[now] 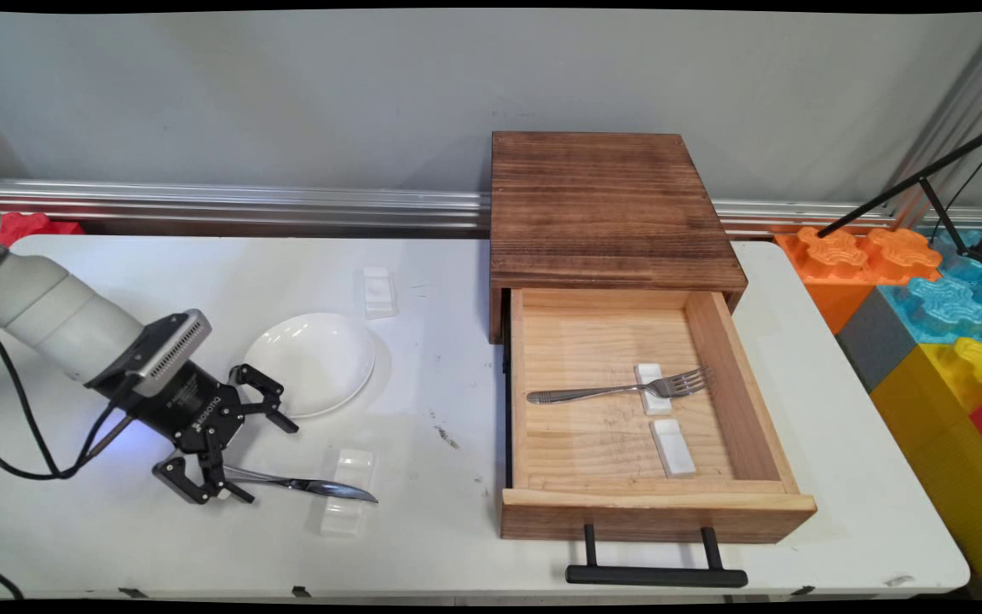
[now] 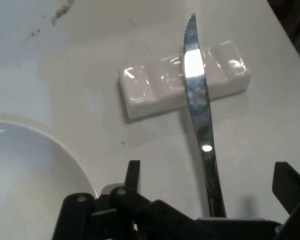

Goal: Pick up the knife from the right of the white plate

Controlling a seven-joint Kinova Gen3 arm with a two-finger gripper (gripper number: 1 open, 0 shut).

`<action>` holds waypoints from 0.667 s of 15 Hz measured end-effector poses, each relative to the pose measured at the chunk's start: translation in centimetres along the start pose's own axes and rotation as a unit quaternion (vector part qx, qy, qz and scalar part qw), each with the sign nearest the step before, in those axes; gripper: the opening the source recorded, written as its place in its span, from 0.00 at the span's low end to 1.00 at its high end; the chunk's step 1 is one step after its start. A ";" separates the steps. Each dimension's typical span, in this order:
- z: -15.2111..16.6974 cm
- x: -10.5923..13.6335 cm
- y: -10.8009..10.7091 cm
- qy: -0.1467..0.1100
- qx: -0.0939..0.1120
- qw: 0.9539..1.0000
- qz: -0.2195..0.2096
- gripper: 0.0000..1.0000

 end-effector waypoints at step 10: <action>2.0 0.0 0.9 -0.014 0.002 1.000 -0.028 1.00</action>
